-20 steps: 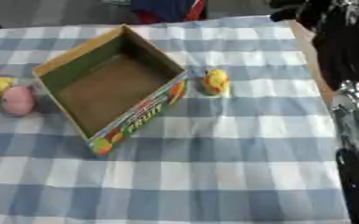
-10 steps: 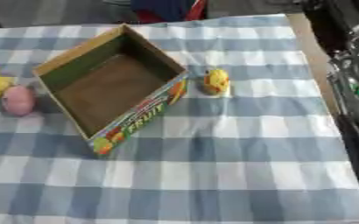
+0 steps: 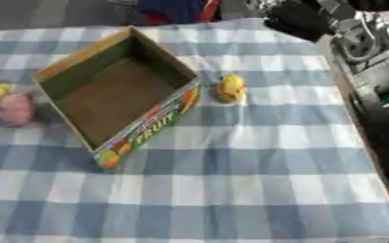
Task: Pick up objects on the table and place them in the box.
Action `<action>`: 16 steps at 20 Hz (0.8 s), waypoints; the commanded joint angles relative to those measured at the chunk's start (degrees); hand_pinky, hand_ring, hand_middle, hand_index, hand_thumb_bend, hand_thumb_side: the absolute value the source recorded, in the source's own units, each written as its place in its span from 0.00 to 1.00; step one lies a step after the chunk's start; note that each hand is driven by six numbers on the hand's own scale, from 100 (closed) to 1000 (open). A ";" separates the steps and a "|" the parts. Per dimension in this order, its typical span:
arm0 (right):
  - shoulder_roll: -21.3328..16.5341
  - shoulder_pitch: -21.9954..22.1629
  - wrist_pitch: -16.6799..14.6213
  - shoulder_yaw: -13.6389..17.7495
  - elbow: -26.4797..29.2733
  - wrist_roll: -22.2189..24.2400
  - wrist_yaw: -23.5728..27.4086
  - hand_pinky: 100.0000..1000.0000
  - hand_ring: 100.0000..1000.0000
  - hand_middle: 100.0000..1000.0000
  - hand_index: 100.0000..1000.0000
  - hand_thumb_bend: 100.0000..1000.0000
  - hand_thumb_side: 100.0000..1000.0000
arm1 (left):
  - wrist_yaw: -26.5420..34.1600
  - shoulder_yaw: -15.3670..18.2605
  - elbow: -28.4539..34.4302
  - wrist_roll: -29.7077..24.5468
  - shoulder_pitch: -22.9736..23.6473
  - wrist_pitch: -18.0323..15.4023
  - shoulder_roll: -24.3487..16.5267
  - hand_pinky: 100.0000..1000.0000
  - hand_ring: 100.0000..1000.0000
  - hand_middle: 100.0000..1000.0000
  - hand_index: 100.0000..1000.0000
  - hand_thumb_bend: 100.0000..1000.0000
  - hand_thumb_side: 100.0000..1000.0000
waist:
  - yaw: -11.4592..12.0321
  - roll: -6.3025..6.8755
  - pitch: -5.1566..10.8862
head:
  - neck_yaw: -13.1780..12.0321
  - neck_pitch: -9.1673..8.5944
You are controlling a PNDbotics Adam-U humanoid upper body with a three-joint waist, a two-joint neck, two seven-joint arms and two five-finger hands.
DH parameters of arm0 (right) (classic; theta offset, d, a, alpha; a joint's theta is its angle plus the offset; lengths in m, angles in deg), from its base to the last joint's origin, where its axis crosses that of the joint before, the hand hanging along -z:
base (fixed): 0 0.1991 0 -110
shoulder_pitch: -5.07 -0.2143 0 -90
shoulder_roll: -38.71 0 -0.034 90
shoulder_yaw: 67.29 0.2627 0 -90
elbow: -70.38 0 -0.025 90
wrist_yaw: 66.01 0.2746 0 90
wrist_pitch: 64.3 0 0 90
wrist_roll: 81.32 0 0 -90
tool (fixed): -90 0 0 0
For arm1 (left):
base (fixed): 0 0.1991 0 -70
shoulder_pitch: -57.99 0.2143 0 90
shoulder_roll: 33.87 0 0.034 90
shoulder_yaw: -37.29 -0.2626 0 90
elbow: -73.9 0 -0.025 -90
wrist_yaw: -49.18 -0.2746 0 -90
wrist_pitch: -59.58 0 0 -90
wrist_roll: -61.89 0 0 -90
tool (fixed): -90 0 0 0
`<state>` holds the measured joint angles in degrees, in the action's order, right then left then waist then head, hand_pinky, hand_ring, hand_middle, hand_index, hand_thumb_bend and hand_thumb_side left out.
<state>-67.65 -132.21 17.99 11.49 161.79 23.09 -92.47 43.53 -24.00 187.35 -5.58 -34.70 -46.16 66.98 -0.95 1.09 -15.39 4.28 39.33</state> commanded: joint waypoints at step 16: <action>-4.33 -6.68 -0.38 -6.49 -15.71 12.21 -2.31 0.67 0.79 0.76 0.92 0.00 0.77 | 0.80 -0.51 1.14 -0.50 -0.03 0.01 -2.10 0.35 0.51 0.47 0.80 0.31 0.70 | 0.87 0.38 1.09 | 0.99 -0.87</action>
<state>-69.89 -137.46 17.92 4.67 146.15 34.65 -94.84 44.14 -24.43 187.35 -5.92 -34.56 -46.09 66.51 -0.10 1.47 -15.32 5.11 39.15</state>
